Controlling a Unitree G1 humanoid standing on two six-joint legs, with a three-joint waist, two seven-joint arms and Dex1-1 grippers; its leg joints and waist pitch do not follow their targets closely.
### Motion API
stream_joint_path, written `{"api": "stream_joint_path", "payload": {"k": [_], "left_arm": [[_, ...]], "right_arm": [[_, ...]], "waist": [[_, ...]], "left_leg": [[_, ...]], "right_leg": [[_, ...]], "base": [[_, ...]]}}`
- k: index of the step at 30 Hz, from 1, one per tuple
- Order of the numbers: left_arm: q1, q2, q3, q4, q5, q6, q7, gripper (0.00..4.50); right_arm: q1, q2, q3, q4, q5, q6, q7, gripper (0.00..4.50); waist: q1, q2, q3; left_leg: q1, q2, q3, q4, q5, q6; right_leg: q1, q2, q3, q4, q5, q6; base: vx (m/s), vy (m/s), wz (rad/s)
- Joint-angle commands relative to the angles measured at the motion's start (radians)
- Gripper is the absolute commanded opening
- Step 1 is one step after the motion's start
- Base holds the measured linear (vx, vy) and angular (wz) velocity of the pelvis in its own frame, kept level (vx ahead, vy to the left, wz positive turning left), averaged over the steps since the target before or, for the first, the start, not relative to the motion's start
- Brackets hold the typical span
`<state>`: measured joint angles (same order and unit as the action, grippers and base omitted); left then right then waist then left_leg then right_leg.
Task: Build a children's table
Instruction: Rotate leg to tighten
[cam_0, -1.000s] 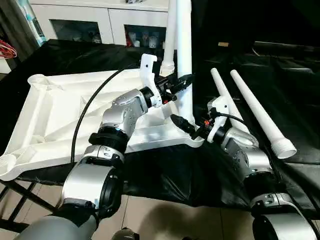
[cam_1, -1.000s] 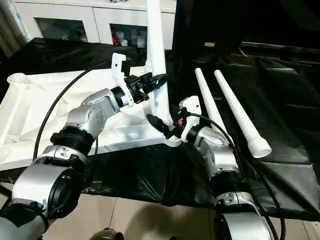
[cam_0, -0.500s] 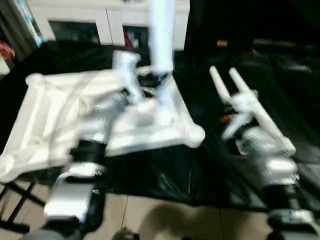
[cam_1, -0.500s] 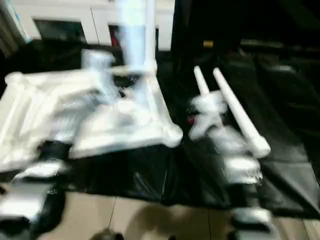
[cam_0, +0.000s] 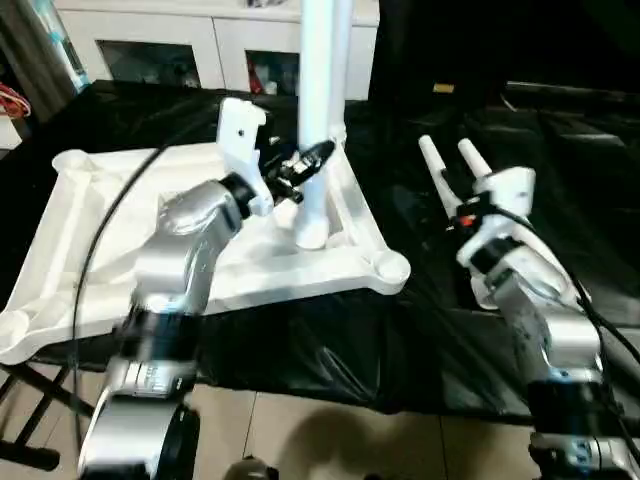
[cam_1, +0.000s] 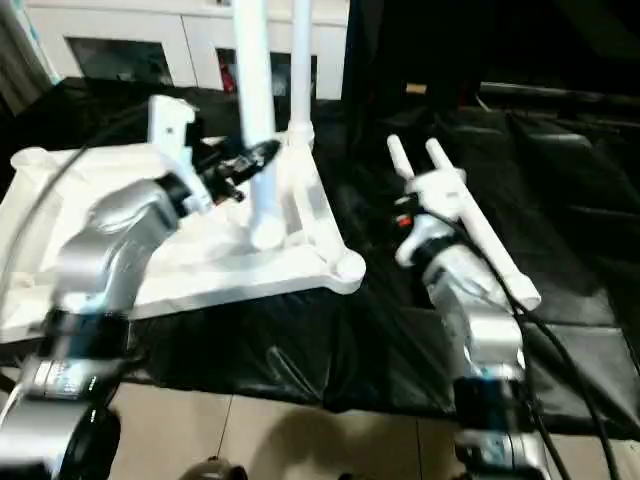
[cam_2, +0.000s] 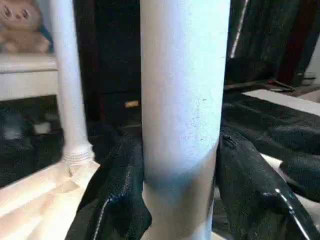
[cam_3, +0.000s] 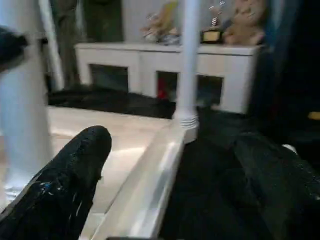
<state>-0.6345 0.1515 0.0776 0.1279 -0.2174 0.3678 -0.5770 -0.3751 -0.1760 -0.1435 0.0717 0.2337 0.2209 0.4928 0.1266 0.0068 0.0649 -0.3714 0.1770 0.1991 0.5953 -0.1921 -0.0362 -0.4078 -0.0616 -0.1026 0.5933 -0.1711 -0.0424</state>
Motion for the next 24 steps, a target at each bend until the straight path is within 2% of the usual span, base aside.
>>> {"api": "stream_joint_path", "payload": {"k": [1,2,3,4,5,7,8,9,10,11,12,14,16,17,20,24], "left_arm": [[0.074,-0.002,-0.014,-0.137,0.019,0.021,0.061,1.85],[0.111,-0.003,-0.014,-0.187,0.029,0.023,0.083,1.85],[0.136,-0.004,-0.015,-0.219,0.036,0.023,0.097,1.85],[0.149,-0.004,-0.017,-0.236,0.040,0.023,0.105,1.85],[0.180,-0.015,-0.009,-0.269,0.050,0.005,0.132,1.85],[0.206,-0.030,0.006,-0.296,0.066,-0.026,0.167,1.85],[0.237,-0.042,0.022,-0.314,0.091,-0.084,0.200,1.85],[0.238,-0.042,0.023,-0.315,0.091,-0.086,0.200,1.85],[0.259,-0.046,0.030,-0.321,0.101,-0.121,0.209,1.85],[0.305,-0.048,0.042,-0.326,0.100,-0.161,0.218,1.85],[0.329,-0.048,0.048,-0.327,0.095,-0.174,0.223,1.85],[0.369,-0.047,0.071,-0.336,0.076,-0.161,0.244,1.85],[0.380,-0.048,0.081,-0.343,0.067,-0.153,0.253,1.85],[0.388,-0.046,0.080,-0.347,0.070,-0.166,0.251,1.85],[0.427,-0.021,0.034,-0.358,0.128,-0.189,0.249,1.85],[0.460,-0.028,0.015,-0.361,0.152,-0.221,0.270,1.85]], "right_arm": [[0.064,0.010,-0.001,-0.107,0.010,0.020,-0.029,4.50],[0.094,0.017,0.007,-0.150,0.011,0.024,-0.039,4.50],[0.116,0.021,0.012,-0.177,0.012,0.026,-0.044,4.50],[0.127,0.023,0.015,-0.192,0.014,0.030,-0.048,4.50],[0.163,0.032,0.025,-0.229,0.009,0.018,-0.057,4.50],[0.196,0.043,0.033,-0.264,0.005,0.012,-0.073,4.50],[0.229,0.055,0.040,-0.296,0.000,0.005,-0.088,4.50],[0.230,0.056,0.040,-0.297,-0.001,0.004,-0.089,4.50],[0.248,0.063,0.043,-0.311,-0.003,-0.007,-0.093,4.50],[0.278,0.069,0.047,-0.320,-0.008,-0.030,-0.094,4.50],[0.293,0.071,0.049,-0.320,-0.010,-0.040,-0.094,4.50],[0.317,0.065,0.061,-0.324,-0.025,-0.051,-0.097,4.50],[0.326,0.066,0.068,-0.329,-0.029,-0.051,-0.102,4.50],[0.330,0.070,0.066,-0.329,-0.022,-0.050,-0.103,4.50],[0.333,0.060,0.081,-0.297,-0.039,-0.057,-0.100,4.50],[0.346,0.058,0.085,-0.296,-0.037,-0.068,-0.100,4.50]], "waist": [[-0.007,-0.005,-0.075],[-0.009,-0.003,-0.076],[-0.013,-0.008,-0.076],[-0.017,-0.005,-0.075],[-0.020,-0.014,-0.074],[-0.019,-0.010,-0.068],[-0.022,-0.010,-0.067],[-0.023,-0.011,-0.063],[-0.023,-0.011,-0.062],[-0.025,-0.005,-0.061],[-0.030,-0.008,-0.059],[-0.037,-0.004,-0.063],[-0.040,-0.005,-0.066],[-0.039,-0.012,-0.064],[-0.039,-0.001,-0.062],[-0.038,-0.004,-0.063]], "left_leg": [[0.010,0.069,-0.034,-0.066,-0.108,0.048],[0.012,0.070,-0.035,-0.067,-0.108,0.047],[0.008,0.071,-0.035,-0.066,-0.099,0.054],[0.009,0.064,-0.033,-0.066,-0.109,0.060],[0.009,0.062,-0.032,-0.067,-0.117,0.061],[0.007,0.064,-0.035,-0.069,-0.145,0.053],[0.012,0.060,-0.034,-0.070,-0.170,0.048],[0.011,0.060,-0.035,-0.072,-0.188,0.043],[0.011,0.059,-0.035,-0.072,-0.196,0.041],[0.011,0.057,-0.037,-0.074,-0.206,0.037],[0.010,0.058,-0.038,-0.076,-0.218,0.034],[0.011,0.058,-0.039,-0.076,-0.221,0.028],[0.011,0.057,-0.040,-0.074,-0.218,0.031],[0.010,0.057,-0.039,-0.075,-0.224,0.036],[0.013,0.060,-0.043,-0.077,-0.234,0.036],[0.011,0.060,-0.042,-0.076,-0.226,0.035]], "right_leg": [[0.061,-0.101,0.069,-0.067,-0.206,-0.132],[0.061,-0.101,0.068,-0.064,-0.203,-0.134],[0.061,-0.099,0.069,-0.064,-0.186,-0.129],[0.059,-0.095,0.066,-0.068,-0.212,-0.123],[0.059,-0.094,0.066,-0.073,-0.235,-0.115],[0.057,-0.097,0.067,-0.082,-0.306,-0.089],[0.051,-0.094,0.064,-0.089,-0.355,-0.073],[0.051,-0.095,0.065,-0.098,-0.396,-0.050],[0.049,-0.095,0.064,-0.100,-0.416,-0.040],[0.049,-0.094,0.064,-0.103,-0.437,-0.024],[0.047,-0.094,0.064,-0.106,-0.442,-0.013],[0.047,-0.089,0.063,-0.102,-0.415,-0.013],[0.048,-0.088,0.063,-0.099,-0.392,-0.019],[0.048,-0.089,0.064,-0.101,-0.398,-0.021],[0.045,-0.089,0.064,-0.102,-0.409,-0.015],[0.048,-0.090,0.067,-0.096,-0.362,-0.033]], "base": [[0.000,0.000,0.00],[0.000,0.000,0.00],[0.000,0.000,0.00],[0.000,0.000,0.00],[0.000,0.000,0.00],[0.000,0.000,0.00],[0.000,0.000,0.00],[0.000,0.000,0.00],[0.000,0.000,0.00],[0.000,0.000,0.00],[0.000,0.000,0.00],[0.000,0.000,0.00],[0.000,0.000,0.00],[0.000,0.000,0.00],[0.000,0.000,0.00],[0.000,0.000,0.00]]}}
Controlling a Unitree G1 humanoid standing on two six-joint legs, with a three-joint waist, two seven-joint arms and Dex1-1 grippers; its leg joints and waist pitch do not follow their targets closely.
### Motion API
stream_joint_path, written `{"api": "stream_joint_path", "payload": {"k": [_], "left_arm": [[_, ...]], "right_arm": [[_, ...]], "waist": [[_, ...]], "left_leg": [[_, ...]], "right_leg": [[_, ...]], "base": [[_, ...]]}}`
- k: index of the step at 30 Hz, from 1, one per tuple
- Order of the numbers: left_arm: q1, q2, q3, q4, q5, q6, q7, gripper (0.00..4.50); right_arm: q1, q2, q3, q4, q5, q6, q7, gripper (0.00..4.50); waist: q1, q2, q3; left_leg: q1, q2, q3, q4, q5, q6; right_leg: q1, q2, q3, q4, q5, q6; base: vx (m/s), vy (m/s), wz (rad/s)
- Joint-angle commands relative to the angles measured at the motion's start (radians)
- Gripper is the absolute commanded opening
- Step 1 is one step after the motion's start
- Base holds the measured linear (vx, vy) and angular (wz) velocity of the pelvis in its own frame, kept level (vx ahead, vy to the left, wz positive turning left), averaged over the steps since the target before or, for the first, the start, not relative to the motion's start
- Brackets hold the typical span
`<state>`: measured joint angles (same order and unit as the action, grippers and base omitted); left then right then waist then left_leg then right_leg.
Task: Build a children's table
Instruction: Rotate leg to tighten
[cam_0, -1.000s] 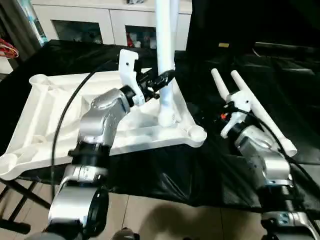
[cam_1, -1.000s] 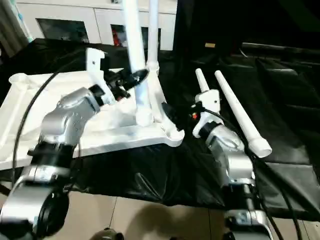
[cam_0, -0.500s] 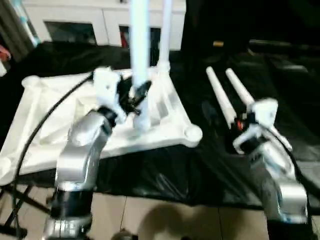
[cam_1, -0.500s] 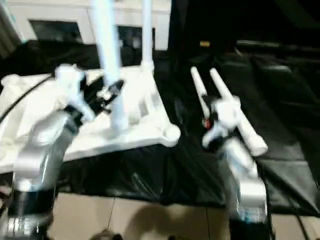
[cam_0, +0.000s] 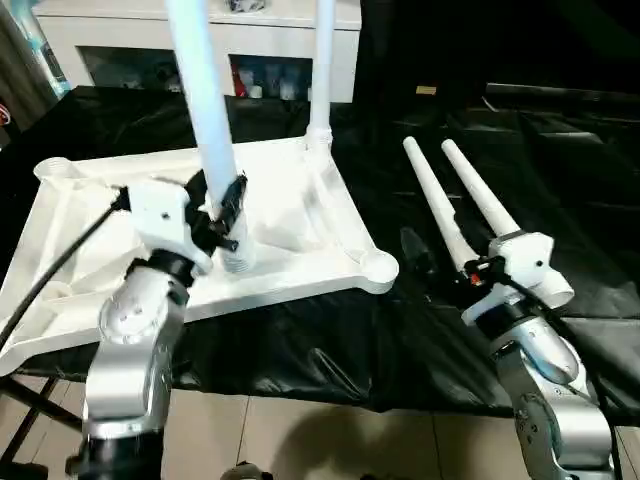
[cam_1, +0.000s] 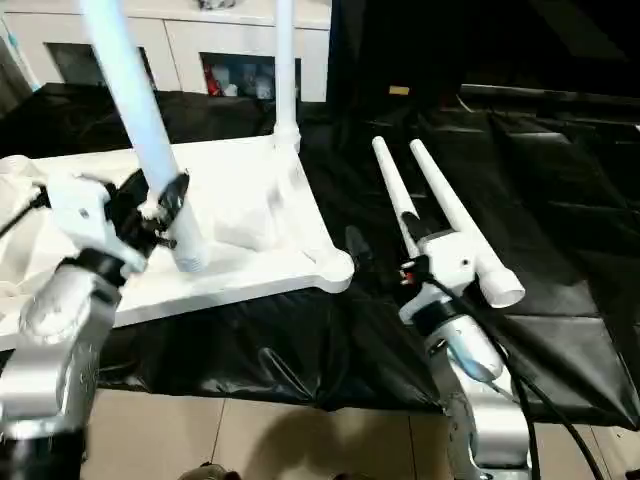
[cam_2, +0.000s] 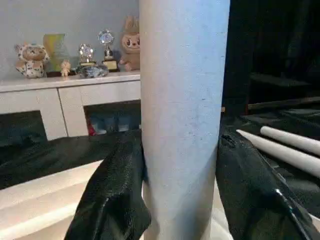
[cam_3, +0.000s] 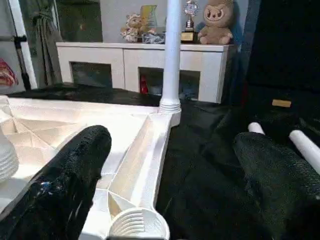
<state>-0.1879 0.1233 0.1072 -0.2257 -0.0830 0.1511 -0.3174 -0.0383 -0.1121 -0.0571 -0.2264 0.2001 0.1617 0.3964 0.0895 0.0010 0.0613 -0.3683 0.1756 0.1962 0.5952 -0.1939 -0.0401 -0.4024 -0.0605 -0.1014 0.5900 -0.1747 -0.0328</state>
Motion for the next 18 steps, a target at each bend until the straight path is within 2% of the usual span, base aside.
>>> {"api": "stream_joint_path", "payload": {"k": [1,3,5,7,9,11,12,13,14,15,18], "left_arm": [[0.021,0.005,-0.015,-0.002,0.023,-0.022,0.010,1.85],[0.024,-0.002,-0.012,0.010,0.038,-0.059,0.035,1.85],[0.017,-0.010,-0.007,0.021,0.037,-0.044,0.055,1.85],[0.014,-0.008,-0.010,0.027,0.037,-0.042,0.059,1.85],[0.011,-0.008,-0.022,0.025,0.039,-0.047,0.062,1.85],[0.017,-0.006,-0.022,0.028,0.037,-0.055,0.058,1.85],[0.023,-0.006,-0.018,0.033,0.045,-0.066,0.068,1.85],[0.025,-0.007,-0.017,0.034,0.045,-0.067,0.071,1.85],[0.027,-0.007,-0.014,0.031,0.045,-0.070,0.079,1.85],[0.027,-0.007,-0.014,0.031,0.045,-0.070,0.079,1.85],[0.017,-0.003,-0.012,0.027,0.039,-0.058,0.085,1.85]], "right_arm": [[0.015,-0.003,0.000,0.001,-0.002,-0.011,-0.007,4.50],[0.027,-0.004,-0.006,-0.004,0.004,-0.011,-0.012,4.50],[0.034,-0.008,-0.007,-0.010,0.007,-0.007,-0.012,4.50],[0.038,-0.011,-0.001,-0.021,0.005,-0.006,-0.011,4.50],[0.031,-0.011,-0.004,-0.031,0.028,0.016,-0.006,4.50],[0.018,-0.014,-0.001,-0.011,0.014,0.008,-0.012,4.50],[0.013,-0.020,0.003,0.004,0.003,-0.004,-0.010,4.50],[0.012,-0.022,0.004,0.007,0.001,-0.007,-0.010,4.50],[0.006,-0.022,0.006,0.013,0.004,-0.008,-0.009,4.50],[0.006,-0.022,0.006,0.013,0.004,-0.008,-0.009,4.50],[-0.010,-0.015,0.015,0.022,0.009,-0.002,-0.008,4.50]], "waist": [[-0.001,0.001,-0.060],[-0.002,0.002,-0.061],[-0.003,0.007,-0.060],[-0.005,0.005,-0.060],[-0.004,-0.003,-0.061],[-0.003,-0.006,-0.061],[-0.003,-0.011,-0.063],[-0.004,-0.007,-0.062],[-0.003,-0.020,-0.063],[-0.002,-0.015,-0.063],[-0.002,-0.025,-0.064]], "left_leg": [[0.008,0.062,-0.039,-0.077,-0.225,0.039],[0.007,0.061,-0.040,-0.076,-0.224,0.041],[0.009,0.061,-0.039,-0.075,-0.233,0.037],[0.009,0.060,-0.039,-0.075,-0.244,0.036],[0.008,0.060,-0.039,-0.075,-0.235,0.041],[0.009,0.061,-0.039,-0.074,-0.221,0.045],[0.007,0.060,-0.038,-0.073,-0.209,0.047],[0.008,0.061,-0.038,-0.073,-0.207,0.047],[0.008,0.061,-0.038,-0.074,-0.207,0.048],[0.008,0.061,-0.038,-0.074,-0.206,0.048],[0.009,0.062,-0.037,-0.074,-0.210,0.046]], "right_leg": [[0.043,-0.091,0.067,-0.093,-0.360,-0.042],[0.045,-0.091,0.066,-0.092,-0.353,-0.042],[0.044,-0.090,0.066,-0.093,-0.358,-0.043],[0.044,-0.090,0.065,-0.096,-0.373,-0.040],[0.045,-0.091,0.066,-0.094,-0.379,-0.035],[0.043,-0.091,0.066,-0.091,-0.371,-0.035],[0.045,-0.091,0.066,-0.089,-0.361,-0.036],[0.043,-0.089,0.066,-0.089,-0.352,-0.038],[0.045,-0.092,0.066,-0.087,-0.355,-0.038],[0.044,-0.092,0.066,-0.087,-0.356,-0.040],[0.043,-0.092,0.066,-0.088,-0.358,-0.037]], "base": [[0.000,0.000,0.00],[0.000,0.000,0.00],[0.000,0.000,0.00],[0.000,0.000,0.00],[0.000,0.000,0.00],[0.000,0.000,0.00],[0.000,0.000,0.00],[0.000,0.000,0.00],[0.000,0.000,0.00],[0.000,0.000,0.00],[0.000,0.000,0.00]]}}
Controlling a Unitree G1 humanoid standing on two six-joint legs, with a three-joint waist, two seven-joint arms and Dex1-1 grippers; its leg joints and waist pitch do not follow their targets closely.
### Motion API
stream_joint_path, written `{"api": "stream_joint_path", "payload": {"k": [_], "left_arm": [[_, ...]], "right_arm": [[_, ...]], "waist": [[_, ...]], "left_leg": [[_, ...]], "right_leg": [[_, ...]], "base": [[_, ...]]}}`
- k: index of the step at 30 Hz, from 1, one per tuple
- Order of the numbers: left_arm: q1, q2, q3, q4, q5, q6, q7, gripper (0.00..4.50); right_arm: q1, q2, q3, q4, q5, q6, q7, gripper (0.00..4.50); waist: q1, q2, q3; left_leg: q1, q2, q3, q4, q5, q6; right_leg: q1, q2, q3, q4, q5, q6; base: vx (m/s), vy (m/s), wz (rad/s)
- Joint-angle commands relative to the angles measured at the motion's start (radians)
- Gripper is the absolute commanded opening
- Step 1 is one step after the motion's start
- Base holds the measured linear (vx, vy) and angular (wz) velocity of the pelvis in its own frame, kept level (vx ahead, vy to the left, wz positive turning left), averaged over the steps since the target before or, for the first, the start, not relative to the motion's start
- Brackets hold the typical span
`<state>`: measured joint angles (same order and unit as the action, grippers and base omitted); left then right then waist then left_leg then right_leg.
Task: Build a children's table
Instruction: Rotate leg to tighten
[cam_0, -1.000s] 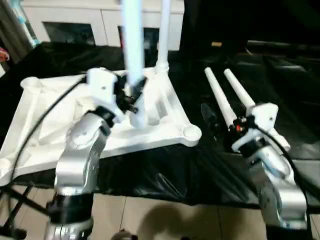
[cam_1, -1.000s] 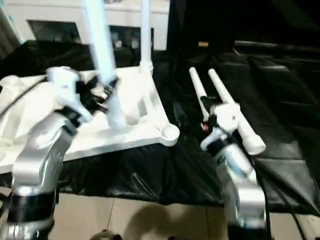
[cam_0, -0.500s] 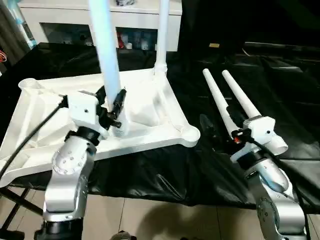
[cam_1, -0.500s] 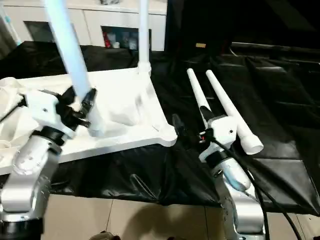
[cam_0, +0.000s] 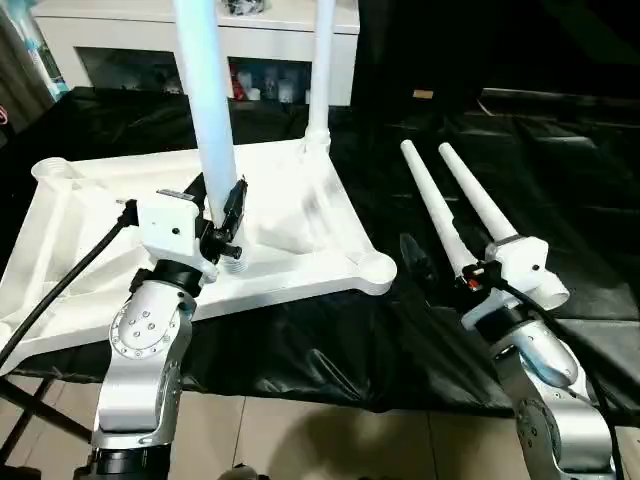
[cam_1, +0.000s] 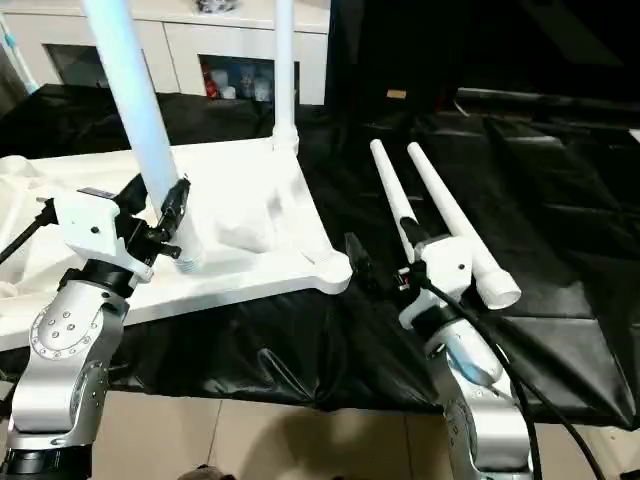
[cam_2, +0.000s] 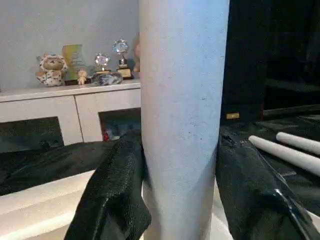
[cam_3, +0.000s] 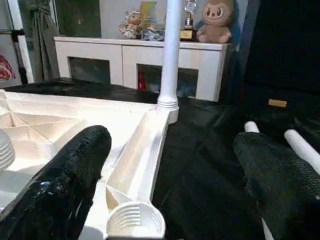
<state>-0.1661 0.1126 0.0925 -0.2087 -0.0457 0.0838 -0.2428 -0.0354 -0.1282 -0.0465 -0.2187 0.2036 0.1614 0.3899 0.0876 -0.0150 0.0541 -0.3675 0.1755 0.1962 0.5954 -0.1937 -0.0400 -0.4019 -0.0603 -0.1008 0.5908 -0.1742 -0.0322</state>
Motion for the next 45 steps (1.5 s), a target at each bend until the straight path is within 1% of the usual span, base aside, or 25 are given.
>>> {"api": "stream_joint_path", "payload": {"k": [1,8,9,11,13,14,15,16,17,18,19,20,21,22,23,24,25,26,27,28,29,30,32,36,45], "left_arm": [[-0.007,0.008,0.004,0.010,0.001,0.014,0.012,1.85],[-0.014,0.019,0.008,0.010,-0.005,0.023,0.013,1.85],[-0.019,0.022,0.006,0.007,-0.007,0.026,0.011,1.85],[-0.024,0.028,0.004,0.006,-0.007,0.027,0.010,1.85],[-0.030,0.035,0.003,0.008,-0.003,0.030,0.010,1.85],[-0.031,0.036,0.003,0.008,-0.003,0.031,0.010,1.85],[-0.032,0.037,0.004,0.008,-0.004,0.032,0.009,1.85],[-0.032,0.037,0.004,0.008,-0.006,0.033,0.009,1.85],[-0.034,0.038,0.004,0.008,-0.008,0.033,0.008,1.85],[-0.038,0.039,0.001,0.008,-0.010,0.035,0.007,1.85],[-0.039,0.039,0.000,0.008,-0.010,0.035,0.007,1.85],[-0.039,0.039,0.000,0.008,-0.010,0.036,0.007,1.85],[-0.039,0.041,-0.005,0.009,-0.011,0.038,0.006,1.85],[-0.039,0.041,-0.005,0.009,-0.011,0.038,0.006,1.85],[-0.040,0.041,-0.006,0.009,-0.011,0.039,0.006,1.85],[-0.040,0.042,-0.007,0.009,-0.011,0.039,0.005,1.85],[-0.040,0.042,-0.008,0.009,-0.012,0.040,0.005,1.85],[-0.040,0.043,-0.008,0.009,-0.012,0.040,0.004,1.85],[-0.040,0.044,-0.010,0.007,-0.012,0.041,0.003,1.85],[-0.041,0.045,-0.011,0.006,-0.012,0.042,0.002,1.85],[-0.041,0.047,-0.013,0.006,-0.012,0.042,0.002,1.85],[-0.041,0.049,-0.015,0.006,-0.014,0.043,0.001,1.85],[-0.041,0.050,-0.017,0.006,-0.015,0.042,0.000,1.85],[-0.037,0.051,-0.018,0.000,-0.019,0.045,-0.004,1.85],[-0.028,0.060,-0.029,-0.016,-0.040,0.028,-0.030,1.85]], "right_arm": [[-0.016,0.001,0.005,0.017,0.006,0.000,-0.002,4.50],[-0.031,0.013,0.017,0.035,0.013,-0.001,-0.008,4.50],[-0.035,0.016,0.017,0.039,0.015,-0.003,-0.009,4.50],[-0.040,0.019,0.018,0.043,0.017,-0.005,-0.011,4.50],[-0.043,0.022,0.020,0.043,0.018,-0.007,-0.012,4.50],[-0.043,0.022,0.020,0.044,0.018,-0.008,-0.012,4.50],[-0.043,0.023,0.021,0.043,0.018,-0.009,-0.012,4.50],[-0.042,0.023,0.022,0.043,0.018,-0.009,-0.012,4.50],[-0.042,0.023,0.021,0.041,0.020,-0.009,-0.013,4.50],[-0.044,0.023,0.019,0.041,0.021,-0.010,-0.013,4.50],[-0.045,0.023,0.018,0.042,0.022,-0.010,-0.013,4.50],[-0.045,0.024,0.017,0.042,0.022,-0.010,-0.013,4.50],[-0.045,0.024,0.017,0.044,0.021,-0.011,-0.013,4.50],[-0.045,0.024,0.017,0.043,0.022,-0.011,-0.013,4.50],[-0.045,0.023,0.017,0.043,0.023,-0.012,-0.014,4.50],[-0.044,0.022,0.018,0.043,0.024,-0.012,-0.015,4.50],[-0.043,0.022,0.019,0.043,0.025,-0.012,-0.015,4.50],[-0.043,0.022,0.019,0.043,0.025,-0.012,-0.015,4.50],[-0.042,0.022,0.020,0.043,0.026,-0.012,-0.013,4.50],[-0.041,0.021,0.021,0.043,0.026,-0.013,-0.011,4.50],[-0.041,0.020,0.022,0.044,0.026,-0.013,-0.011,4.50],[-0.041,0.019,0.023,0.045,0.028,-0.014,-0.009,4.50],[-0.041,0.019,0.024,0.046,0.029,-0.015,-0.008,4.50],[-0.040,0.016,0.028,0.044,0.050,-0.016,0.010,4.50],[-0.051,-0.003,0.037,0.037,0.101,0.000,0.081,4.50]], "waist": [[0.001,-0.005,-0.057],[0.003,-0.008,-0.059],[0.003,-0.006,-0.061],[0.002,-0.004,-0.069],[0.002,-0.007,-0.094],[0.002,-0.007,-0.094],[0.007,-0.002,-0.104],[0.008,0.003,-0.103],[0.004,0.018,-0.083],[-0.013,0.026,-0.062],[-0.027,0.044,-0.038],[-0.027,0.044,-0.038],[0.027,0.043,-0.019],[0.049,0.047,-0.022],[0.023,0.003,-0.036],[0.031,-0.028,-0.018],[0.050,-0.031,-0.037],[0.050,-0.031,-0.037],[0.064,-0.002,-0.043],[0.056,-0.001,-0.048],[0.033,0.011,-0.058],[0.026,0.013,-0.059],[0.020,0.013,-0.055],[0.013,0.009,-0.052],[0.004,0.001,-0.055]], "left_leg": [[0.009,0.063,-0.038,-0.074,-0.210,0.045],[0.009,0.063,-0.039,-0.075,-0.214,0.038],[0.004,0.063,-0.039,-0.073,-0.180,0.042],[-0.015,0.054,-0.035,-0.054,-0.018,0.094],[-0.044,0.022,-0.026,-0.011,0.190,0.227],[-0.044,0.022,-0.026,-0.011,0.190,0.227],[-0.058,0.018,-0.027,0.005,0.176,0.283],[-0.055,0.026,-0.030,0.002,0.111,0.277],[-0.036,0.045,-0.033,-0.014,-0.095,0.235],[0.001,0.068,-0.043,-0.036,-0.367,0.138],[0.025,0.109,-0.069,-0.084,-0.664,0.026],[0.025,0.109,-0.069,-0.084,-0.664,0.026],[-0.066,0.135,-0.022,-0.202,-0.908,-0.053],[-0.057,0.125,0.001,-0.215,-0.929,-0.064],[0.011,0.095,0.014,-0.154,-0.802,-0.089],[0.094,0.026,-0.029,0.115,-0.484,-0.093],[-0.034,-0.019,-0.099,0.110,-0.083,0.002],[-0.034,-0.019,-0.099,0.110,-0.083,0.002],[-0.011,0.038,-0.095,-0.016,-0.057,-0.053],[0.018,0.048,-0.092,-0.030,-0.107,-0.054],[0.027,0.070,-0.099,-0.049,-0.147,-0.053],[0.011,0.064,-0.093,-0.061,-0.169,-0.044],[0.007,0.058,-0.080,-0.063,-0.203,-0.032],[0.004,0.057,-0.076,-0.069,-0.236,-0.030],[0.001,0.056,-0.068,-0.063,-0.139,0.015]], "right_leg": [[0.042,-0.093,0.066,-0.088,-0.352,-0.041],[0.043,-0.092,0.067,-0.085,-0.327,-0.044],[0.041,-0.091,0.067,-0.083,-0.275,-0.055],[0.032,-0.079,0.061,-0.068,-0.071,-0.108],[0.010,-0.063,0.041,-0.057,0.168,-0.158],[0.010,-0.063,0.041,-0.057,0.168,-0.158],[-0.005,-0.054,0.025,-0.073,0.130,-0.157],[-0.007,-0.056,0.019,-0.080,0.027,-0.150],[-0.014,-0.061,0.004,-0.113,-0.277,-0.111],[-0.015,-0.053,-0.019,-0.132,-0.548,-0.036],[-0.001,-0.034,-0.045,-0.115,-0.616,0.048],[-0.001,-0.034,-0.045,-0.115,-0.616,0.048],[0.073,-0.008,-0.032,0.143,-0.257,-0.009],[0.063,-0.005,-0.022,0.164,-0.251,-0.016],[0.032,-0.047,0.059,0.106,-0.456,0.000],[-0.081,-0.209,0.112,-0.138,-1.051,0.030],[0.056,-0.196,0.176,-0.100,-0.987,0.043],[0.056,-0.196,0.176,-0.100,-0.987,0.043],[0.057,-0.118,0.106,-0.043,-0.566,-0.010],[0.031,-0.078,0.089,-0.020,-0.419,-0.032],[0.042,-0.070,0.085,0.003,-0.169,-0.090],[0.062,-0.076,0.086,0.001,-0.081,-0.122],[0.064,-0.085,0.094,-0.017,-0.082,-0.150],[0.068,-0.092,0.096,-0.030,-0.177,-0.137],[0.068,-0.090,0.097,-0.027,-0.088,-0.149]], "base": [[0.000,0.000,0.00],[0.000,0.000,0.00],[0.000,0.000,0.00],[0.000,0.000,0.00],[0.000,0.000,0.00],[-0.064,0.007,0.01],[-0.088,0.020,0.03],[-0.088,0.020,0.03],[-0.102,0.040,0.04],[-0.106,0.056,-0.04],[-0.106,0.056,-0.04],[-0.109,0.062,-0.10],[-0.127,0.022,0.06],[-0.127,0.022,0.06],[-0.024,-0.080,0.10],[0.019,-0.076,-0.08],[0.019,-0.076,-0.08],[0.023,-0.007,-0.18],[0.000,0.000,0.00],[0.000,0.000,0.00],[-0.058,0.016,0.18],[0.000,0.000,0.00],[0.000,0.000,0.00],[0.000,0.000,0.00],[0.000,0.000,0.00]]}}
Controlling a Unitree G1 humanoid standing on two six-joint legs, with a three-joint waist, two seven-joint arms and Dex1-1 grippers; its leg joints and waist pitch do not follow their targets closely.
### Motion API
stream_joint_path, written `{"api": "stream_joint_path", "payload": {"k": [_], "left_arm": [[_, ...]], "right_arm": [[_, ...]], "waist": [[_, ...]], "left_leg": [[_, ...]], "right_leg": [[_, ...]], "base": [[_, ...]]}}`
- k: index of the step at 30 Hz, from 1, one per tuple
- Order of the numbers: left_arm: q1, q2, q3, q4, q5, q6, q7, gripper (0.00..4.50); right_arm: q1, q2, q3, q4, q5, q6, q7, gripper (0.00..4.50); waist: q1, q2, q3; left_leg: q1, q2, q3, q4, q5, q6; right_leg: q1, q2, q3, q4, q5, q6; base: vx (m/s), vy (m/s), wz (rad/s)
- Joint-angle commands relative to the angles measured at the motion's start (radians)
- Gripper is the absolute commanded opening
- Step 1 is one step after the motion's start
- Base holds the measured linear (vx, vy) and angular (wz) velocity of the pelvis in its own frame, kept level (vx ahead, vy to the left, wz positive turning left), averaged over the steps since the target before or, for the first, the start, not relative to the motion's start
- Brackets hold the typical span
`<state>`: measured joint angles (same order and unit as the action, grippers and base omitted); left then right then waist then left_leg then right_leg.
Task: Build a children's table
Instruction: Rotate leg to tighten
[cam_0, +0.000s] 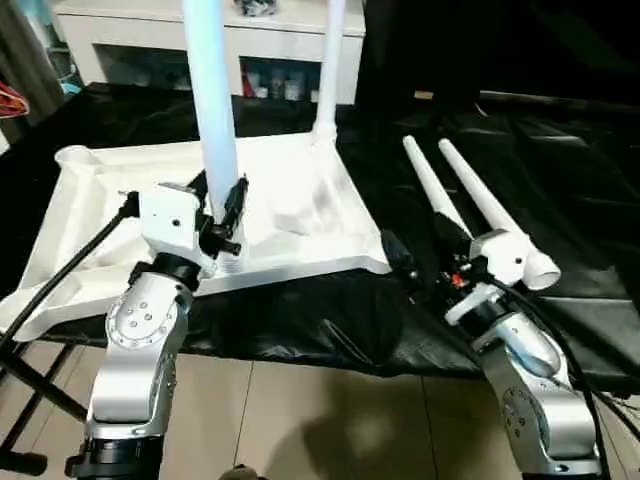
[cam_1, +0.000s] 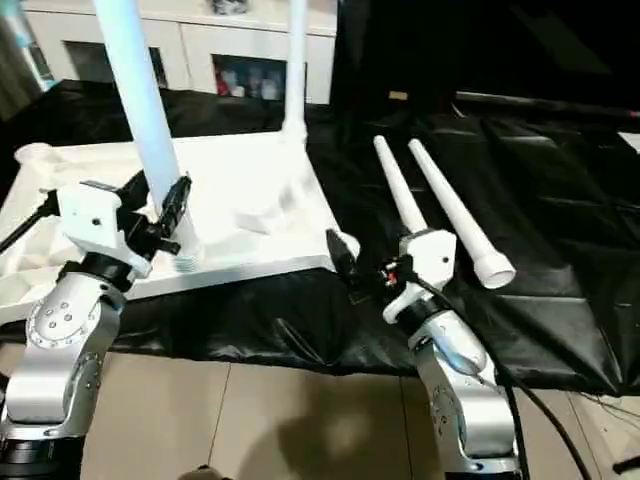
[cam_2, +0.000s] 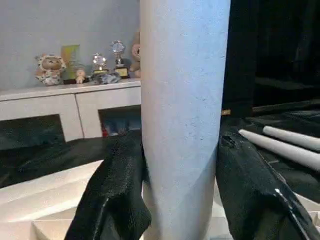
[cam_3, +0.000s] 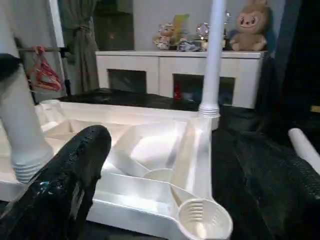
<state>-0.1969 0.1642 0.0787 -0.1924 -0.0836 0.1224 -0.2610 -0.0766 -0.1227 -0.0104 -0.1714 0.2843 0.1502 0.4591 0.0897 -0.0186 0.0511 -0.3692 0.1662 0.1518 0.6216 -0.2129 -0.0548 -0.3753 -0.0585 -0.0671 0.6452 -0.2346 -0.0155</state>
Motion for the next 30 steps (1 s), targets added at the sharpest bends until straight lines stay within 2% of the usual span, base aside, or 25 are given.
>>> {"api": "stream_joint_path", "payload": {"k": [1,3,5,7,8,9,10,13,15,16,18,19,22,25,26,27,30], "left_arm": [[0.001,0.007,-0.013,-0.035,-0.019,-0.003,-0.019,1.85],[-0.015,0.005,-0.010,-0.043,-0.075,0.022,-0.055,1.85],[-0.028,0.007,-0.015,-0.050,-0.109,0.045,-0.085,1.85],[-0.047,0.035,-0.064,-0.083,-0.186,0.118,-0.198,1.85],[-0.050,0.045,-0.080,-0.093,-0.203,0.138,-0.227,1.85],[-0.061,0.048,-0.097,-0.099,-0.226,0.162,-0.257,1.85],[-0.080,0.046,-0.111,-0.099,-0.248,0.184,-0.278,1.85],[-0.112,0.045,-0.141,-0.094,-0.279,0.213,-0.318,1.85],[-0.117,0.048,-0.156,-0.094,-0.281,0.216,-0.334,1.85],[-0.121,0.058,-0.187,-0.098,-0.288,0.235,-0.368,1.85],[-0.124,0.066,-0.203,-0.100,-0.292,0.248,-0.386,1.85],[-0.126,0.071,-0.217,-0.105,-0.307,0.266,-0.406,1.85],[-0.135,0.084,-0.240,-0.118,-0.340,0.301,-0.449,1.85],[-0.144,0.104,-0.254,-0.127,-0.359,0.324,-0.479,1.85],[-0.146,0.106,-0.255,-0.127,-0.359,0.323,-0.482,1.85],[-0.148,0.108,-0.256,-0.127,-0.360,0.324,-0.487,1.85],[-0.155,0.110,-0.258,-0.131,-0.371,0.335,-0.499,1.85]], "right_arm": [[-0.013,-0.011,-0.001,-0.018,0.054,0.030,0.036,4.50],[-0.028,-0.028,0.001,-0.036,0.133,0.081,0.109,4.50],[-0.037,-0.047,0.010,-0.037,0.143,0.096,0.144,4.50],[-0.063,-0.095,0.041,-0.033,0.157,0.133,0.224,4.50],[-0.070,-0.108,0.050,-0.031,0.160,0.141,0.245,4.50],[-0.082,-0.126,0.066,-0.026,0.160,0.152,0.276,4.50],[-0.100,-0.144,0.083,-0.017,0.153,0.161,0.306,4.50],[-0.136,-0.173,0.116,0.004,0.142,0.172,0.354,4.50],[-0.147,-0.181,0.124,0.013,0.129,0.168,0.359,4.50],[-0.169,-0.193,0.137,0.035,0.106,0.166,0.361,4.50],[-0.180,-0.202,0.143,0.046,0.095,0.166,0.363,4.50],[-0.187,-0.207,0.148,0.054,0.093,0.167,0.372,4.50],[-0.200,-0.218,0.158,0.070,0.086,0.161,0.388,4.50],[-0.209,-0.225,0.162,0.078,0.092,0.172,0.402,4.50],[-0.210,-0.227,0.164,0.080,0.089,0.175,0.401,4.50],[-0.212,-0.232,0.170,0.089,0.080,0.172,0.401,4.20],[-0.212,-0.240,0.185,0.105,0.061,0.170,0.404,4.10]], "waist": [[0.001,0.005,-0.052],[0.002,0.003,-0.051],[0.003,0.004,-0.050],[0.006,-0.002,-0.050],[0.008,-0.001,-0.048],[0.010,0.001,-0.048],[0.010,-0.006,-0.047],[0.013,-0.005,-0.048],[0.015,-0.011,-0.049],[0.014,-0.015,-0.051],[0.014,-0.012,-0.053],[0.016,-0.017,-0.055],[0.014,-0.015,-0.054],[0.014,-0.019,-0.054],[0.014,-0.018,-0.053],[0.014,-0.017,-0.052],[0.013,-0.018,-0.050]], "left_leg": [[0.003,0.066,-0.024,-0.090,-0.124,0.029],[0.005,0.067,-0.024,-0.091,-0.142,0.037],[0.005,0.068,-0.023,-0.091,-0.145,0.035],[0.007,0.067,-0.019,-0.089,-0.139,0.031],[0.006,0.067,-0.019,-0.090,-0.137,0.031],[0.008,0.067,-0.018,-0.089,-0.136,0.028],[0.008,0.068,-0.016,-0.090,-0.137,0.028],[0.006,0.066,-0.015,-0.089,-0.128,0.021],[0.003,0.067,-0.012,-0.087,-0.102,0.025],[0.003,0.067,-0.011,-0.086,-0.086,0.024],[0.005,0.067,-0.008,-0.084,-0.066,0.023],[0.005,0.068,-0.008,-0.084,-0.053,0.024],[0.007,0.068,-0.005,-0.083,-0.062,0.022],[0.007,0.069,-0.005,-0.083,-0.057,0.026],[0.008,0.069,-0.004,-0.083,-0.058,0.027],[0.008,0.069,-0.004,-0.083,-0.064,0.027],[0.009,0.069,-0.003,-0.085,-0.086,0.017]], "right_leg": [[0.041,-0.092,0.063,-0.082,-0.030,-0.167],[0.043,-0.093,0.063,-0.082,-0.047,-0.173],[0.041,-0.093,0.063,-0.082,-0.054,-0.177],[0.038,-0.092,0.064,-0.084,-0.074,-0.179],[0.038,-0.093,0.064,-0.084,-0.081,-0.179],[0.036,-0.092,0.064,-0.084,-0.090,-0.179],[0.037,-0.092,0.065,-0.085,-0.095,-0.177],[0.039,-0.094,0.064,-0.085,-0.113,-0.176],[0.040,-0.095,0.065,-0.083,-0.098,-0.168],[0.041,-0.094,0.063,-0.080,-0.086,-0.167],[0.039,-0.092,0.064,-0.078,-0.058,-0.168],[0.040,-0.092,0.063,-0.073,-0.036,-0.172],[0.038,-0.090,0.063,-0.073,-0.023,-0.186],[0.041,-0.090,0.064,-0.069,0.017,-0.198],[0.040,-0.090,0.064,-0.070,0.016,-0.199],[0.041,-0.090,0.064,-0.071,0.007,-0.200],[0.040,-0.091,0.065,-0.076,-0.037,-0.197]], "base": [[0.000,0.000,0.00],[0.000,0.000,0.00],[0.000,0.000,0.00],[0.000,0.000,0.00],[0.000,0.000,0.00],[0.000,0.000,0.00],[0.000,0.000,0.00],[0.000,0.000,0.00],[0.000,0.000,0.00],[0.000,0.000,0.00],[0.000,0.000,0.00],[0.000,0.000,0.00],[0.000,0.000,0.00],[0.000,0.000,0.00],[0.000,0.000,0.00],[0.000,0.000,0.00],[0.000,0.000,0.00]]}}
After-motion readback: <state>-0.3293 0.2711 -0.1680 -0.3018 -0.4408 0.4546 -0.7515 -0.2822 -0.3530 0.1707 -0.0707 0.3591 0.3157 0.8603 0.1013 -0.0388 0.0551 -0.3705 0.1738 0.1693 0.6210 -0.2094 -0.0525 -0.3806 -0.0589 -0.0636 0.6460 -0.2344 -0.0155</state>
